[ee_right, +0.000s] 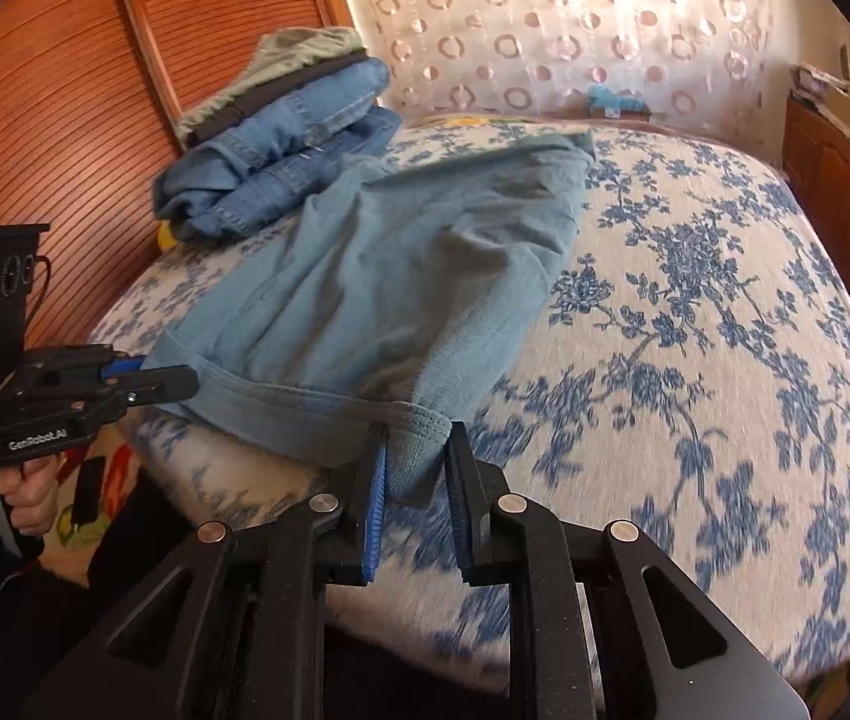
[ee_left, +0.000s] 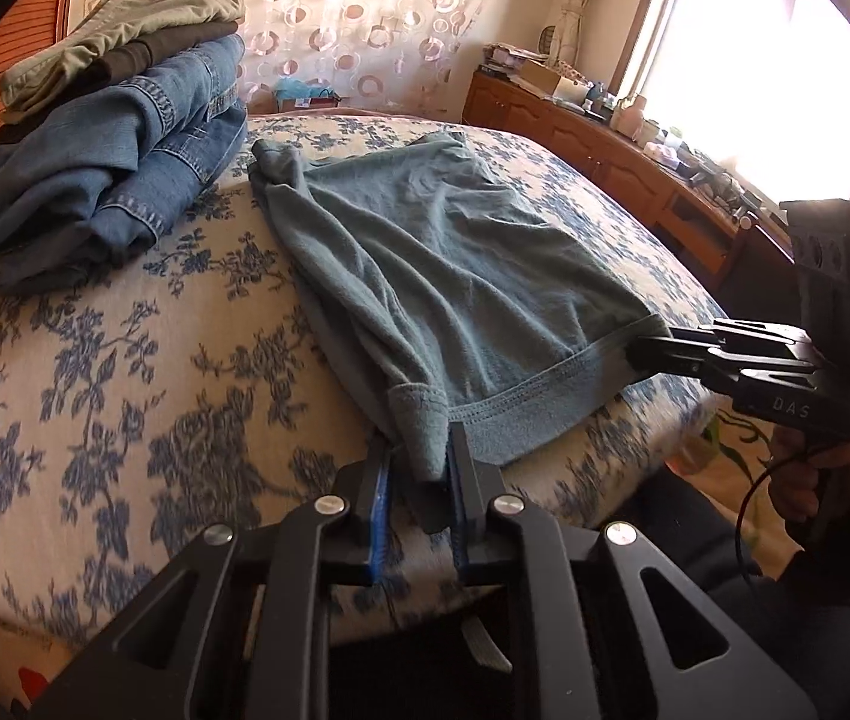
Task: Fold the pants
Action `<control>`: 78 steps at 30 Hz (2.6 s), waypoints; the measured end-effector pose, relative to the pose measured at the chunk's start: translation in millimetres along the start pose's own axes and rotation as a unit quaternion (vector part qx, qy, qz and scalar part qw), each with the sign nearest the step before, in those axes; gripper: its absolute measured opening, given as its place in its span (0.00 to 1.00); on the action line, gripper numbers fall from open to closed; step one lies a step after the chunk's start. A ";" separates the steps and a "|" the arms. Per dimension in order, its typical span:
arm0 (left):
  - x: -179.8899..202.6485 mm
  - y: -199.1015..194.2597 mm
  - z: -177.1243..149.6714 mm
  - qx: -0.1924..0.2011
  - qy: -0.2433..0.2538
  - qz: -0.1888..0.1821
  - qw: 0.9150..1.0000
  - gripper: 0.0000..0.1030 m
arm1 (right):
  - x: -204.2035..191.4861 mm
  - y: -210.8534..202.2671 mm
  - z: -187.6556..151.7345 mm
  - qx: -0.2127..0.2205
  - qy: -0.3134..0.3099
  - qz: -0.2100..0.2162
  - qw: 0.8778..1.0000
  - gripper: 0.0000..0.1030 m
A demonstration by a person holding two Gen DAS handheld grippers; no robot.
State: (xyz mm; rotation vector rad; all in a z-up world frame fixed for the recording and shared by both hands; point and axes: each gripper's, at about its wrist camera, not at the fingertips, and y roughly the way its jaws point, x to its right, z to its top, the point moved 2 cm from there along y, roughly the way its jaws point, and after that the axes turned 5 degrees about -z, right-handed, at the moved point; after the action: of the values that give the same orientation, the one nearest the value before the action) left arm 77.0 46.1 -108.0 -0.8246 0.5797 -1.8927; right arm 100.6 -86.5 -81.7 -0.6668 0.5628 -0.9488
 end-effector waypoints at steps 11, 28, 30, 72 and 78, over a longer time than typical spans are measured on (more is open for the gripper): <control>-5.3 -17.4 14.4 0.014 0.008 0.041 0.999 0.32 | 0.0 -13.2 3.7 0.006 0.000 -0.016 1.000 0.25; -39.2 0.5 66.8 0.051 0.026 0.066 0.996 0.65 | 3.3 23.5 48.9 0.037 -0.033 -0.051 0.997 0.42; -44.1 7.0 75.6 0.053 0.029 0.064 0.996 0.65 | 4.6 30.8 54.1 0.038 -0.037 -0.054 0.997 0.42; -91.7 70.2 172.9 0.035 0.007 0.095 0.995 0.04 | 10.0 61.5 67.1 0.055 -0.045 -0.087 0.994 0.42; -94.0 64.3 180.0 0.041 0.013 0.109 0.993 0.01 | 9.0 63.9 66.9 0.050 -0.049 -0.090 0.994 0.42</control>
State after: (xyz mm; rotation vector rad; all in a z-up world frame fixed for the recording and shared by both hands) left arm 279.1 95.2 -61.7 -0.6568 0.5797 -1.7186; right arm 186.1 -50.1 -84.8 -0.6786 0.3702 -1.0986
